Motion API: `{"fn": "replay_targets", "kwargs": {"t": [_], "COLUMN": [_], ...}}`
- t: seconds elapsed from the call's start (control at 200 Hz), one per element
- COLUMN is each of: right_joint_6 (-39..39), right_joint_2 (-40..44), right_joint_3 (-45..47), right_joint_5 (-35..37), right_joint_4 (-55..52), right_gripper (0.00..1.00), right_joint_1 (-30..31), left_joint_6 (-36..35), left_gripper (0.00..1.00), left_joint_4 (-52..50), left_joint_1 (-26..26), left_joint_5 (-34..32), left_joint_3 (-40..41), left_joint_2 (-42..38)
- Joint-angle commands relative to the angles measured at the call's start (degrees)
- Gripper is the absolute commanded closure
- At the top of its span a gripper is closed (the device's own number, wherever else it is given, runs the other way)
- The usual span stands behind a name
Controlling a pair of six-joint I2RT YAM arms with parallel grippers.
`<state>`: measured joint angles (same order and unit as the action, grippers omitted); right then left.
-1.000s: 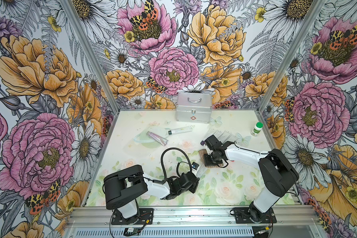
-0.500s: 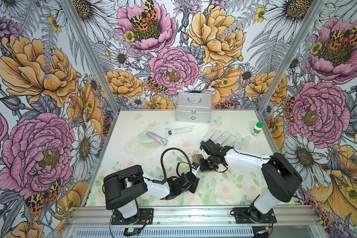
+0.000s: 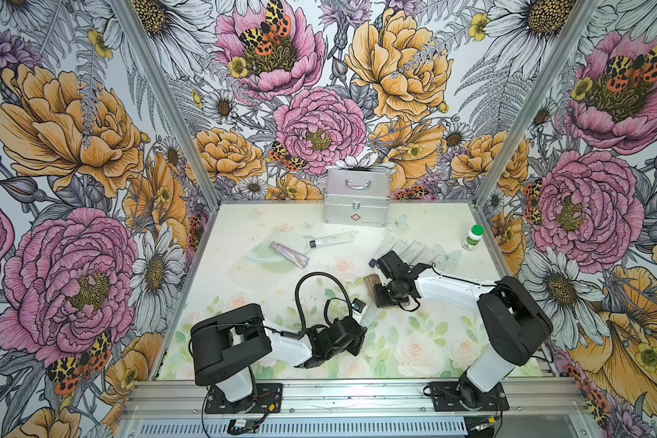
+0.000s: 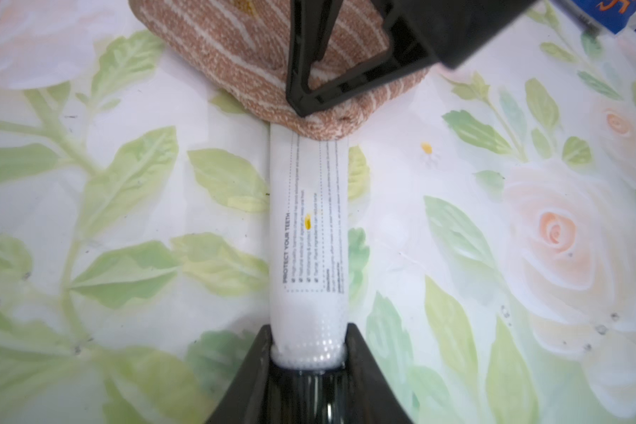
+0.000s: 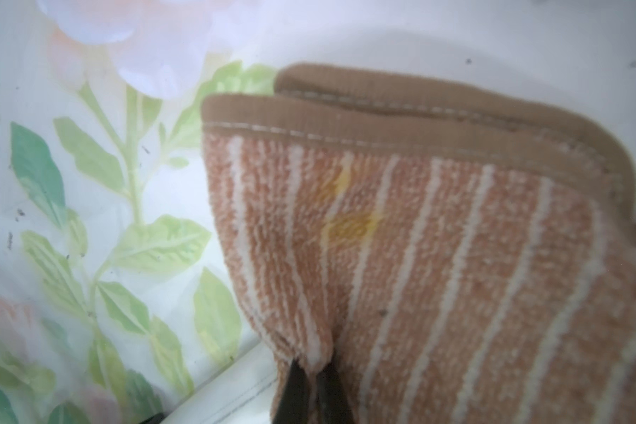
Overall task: Wipe the surface of the toothpaste tube
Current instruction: Wipe the dirt from the toothpaste tube.
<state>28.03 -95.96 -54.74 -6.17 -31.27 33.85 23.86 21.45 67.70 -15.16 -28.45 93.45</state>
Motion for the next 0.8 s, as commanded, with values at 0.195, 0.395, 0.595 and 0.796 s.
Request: {"fn": "replay_targets", "kwargs": {"t": [0.195, 0.395, 0.595, 0.796], "right_joint_6": [0.9, 3.2, 5.1, 5.1], "right_joint_2": [2.6, 4.4, 3.6, 1.3], "right_joint_3": [2.1, 4.0, 3.6, 1.9], "right_joint_5": [-11.4, -17.7, -20.3, -19.6], "right_joint_4": [-7.0, -4.8, -2.5, -2.5], "right_gripper": [1.00, 1.00, 1.00, 1.00], "right_joint_1": [1.4, 3.6, 4.9, 5.5], "left_joint_6": [0.6, 0.5, 0.3, 0.3], "left_gripper": [0.73, 0.73, 0.73, 0.74], "left_joint_4": [-7.9, -7.9, -7.9, -7.9], "left_joint_1": [-0.7, -0.7, -0.8, -0.7], "left_joint_5": [-0.8, -0.8, -0.5, -0.4], "left_joint_3": [2.4, 2.3, 1.8, 1.7], "left_joint_2": [0.6, 0.8, 1.0, 1.2]}}
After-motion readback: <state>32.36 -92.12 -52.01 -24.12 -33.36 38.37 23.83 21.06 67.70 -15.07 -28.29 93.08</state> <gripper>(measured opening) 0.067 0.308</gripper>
